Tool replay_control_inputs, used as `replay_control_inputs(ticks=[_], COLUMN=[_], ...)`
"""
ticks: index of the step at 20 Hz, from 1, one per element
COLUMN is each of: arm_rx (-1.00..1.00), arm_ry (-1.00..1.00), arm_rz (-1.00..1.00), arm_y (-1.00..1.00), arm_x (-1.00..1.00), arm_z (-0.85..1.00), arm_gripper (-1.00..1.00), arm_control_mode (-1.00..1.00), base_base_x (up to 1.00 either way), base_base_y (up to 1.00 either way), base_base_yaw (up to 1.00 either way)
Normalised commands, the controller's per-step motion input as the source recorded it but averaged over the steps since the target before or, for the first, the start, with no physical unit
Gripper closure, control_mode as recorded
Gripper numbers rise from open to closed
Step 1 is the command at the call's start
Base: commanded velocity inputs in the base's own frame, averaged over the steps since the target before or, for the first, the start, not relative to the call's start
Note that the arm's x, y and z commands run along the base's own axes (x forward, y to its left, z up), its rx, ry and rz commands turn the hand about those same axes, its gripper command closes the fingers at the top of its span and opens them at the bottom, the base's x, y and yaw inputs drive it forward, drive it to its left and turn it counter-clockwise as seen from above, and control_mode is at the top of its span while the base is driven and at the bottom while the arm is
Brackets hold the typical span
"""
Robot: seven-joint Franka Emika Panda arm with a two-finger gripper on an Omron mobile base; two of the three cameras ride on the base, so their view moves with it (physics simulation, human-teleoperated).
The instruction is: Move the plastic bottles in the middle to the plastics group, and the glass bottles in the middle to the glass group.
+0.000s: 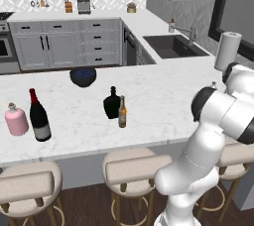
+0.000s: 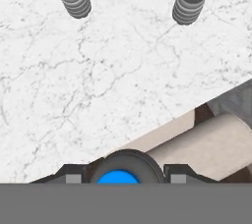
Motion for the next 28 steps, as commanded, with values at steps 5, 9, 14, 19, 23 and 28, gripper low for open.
replay_control_inputs(ticks=[5,9,14,19,23,28], arm_rx=[0.0,0.0,-0.01,0.0,0.0,0.0], arm_ry=[0.0,-0.05,-0.09,-0.05,0.0,0.0], arm_rz=[0.0,0.0,0.0,0.0,0.0,0.0], arm_y=[-0.5,-0.01,0.02,0.0,-0.21,-0.17], arm_x=[0.14,0.27,0.21,0.5,0.34,0.36], arm_z=[-0.01,-0.09,-0.16,-0.14,-0.02,-0.05], arm_gripper=[1.0,1.0,1.0,1.0,1.0,1.0], arm_control_mode=[-1.0,-1.0,-1.0,-1.0,-1.0,-1.0], base_base_x=[0.0,0.0,0.0,0.0,0.0,0.0], base_base_y=[0.0,0.0,0.0,0.0,0.0,0.0], base_base_yaw=[0.0,0.0,0.0,0.0,0.0,0.0])
